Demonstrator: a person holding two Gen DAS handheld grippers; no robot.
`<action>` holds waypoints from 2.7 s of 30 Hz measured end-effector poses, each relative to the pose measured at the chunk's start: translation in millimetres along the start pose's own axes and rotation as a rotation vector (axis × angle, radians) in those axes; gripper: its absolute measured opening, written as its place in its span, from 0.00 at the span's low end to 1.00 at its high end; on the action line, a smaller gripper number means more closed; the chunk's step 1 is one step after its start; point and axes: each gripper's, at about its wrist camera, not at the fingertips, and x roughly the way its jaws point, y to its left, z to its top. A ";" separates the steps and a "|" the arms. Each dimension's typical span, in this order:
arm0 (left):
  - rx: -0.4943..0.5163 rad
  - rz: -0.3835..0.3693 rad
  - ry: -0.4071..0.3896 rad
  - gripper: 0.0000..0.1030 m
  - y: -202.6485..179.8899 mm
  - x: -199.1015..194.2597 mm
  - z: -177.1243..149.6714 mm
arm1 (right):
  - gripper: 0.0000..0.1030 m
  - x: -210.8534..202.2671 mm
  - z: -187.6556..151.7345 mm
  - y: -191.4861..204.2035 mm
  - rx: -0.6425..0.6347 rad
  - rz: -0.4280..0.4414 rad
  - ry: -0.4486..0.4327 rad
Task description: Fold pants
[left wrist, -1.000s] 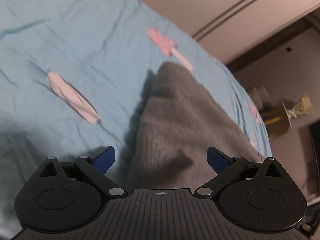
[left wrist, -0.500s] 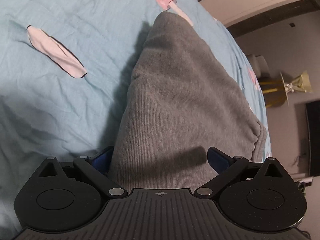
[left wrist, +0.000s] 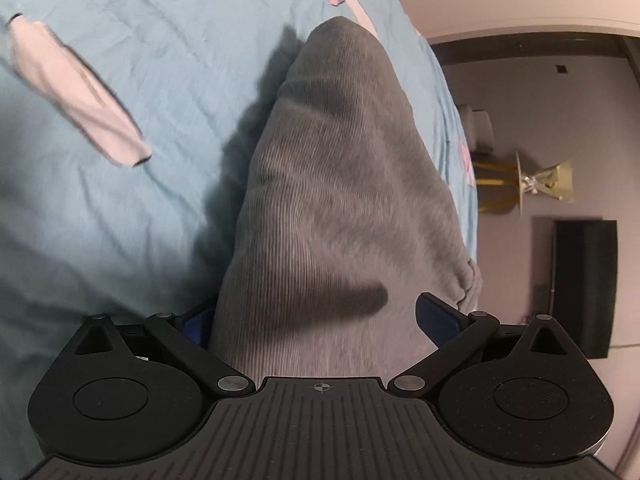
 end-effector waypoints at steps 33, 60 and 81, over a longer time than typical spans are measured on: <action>0.321 -0.001 0.060 0.91 -55.0 75.1 26.9 | 0.61 57.8 39.5 36.5 -0.229 0.200 0.130; 0.592 0.170 -0.167 0.34 -140.5 28.6 26.2 | 0.54 28.4 23.1 126.5 -0.349 0.108 -0.109; 0.455 0.374 -0.468 0.83 -123.8 61.9 118.3 | 0.94 110.0 167.5 129.9 -0.375 -0.242 -0.294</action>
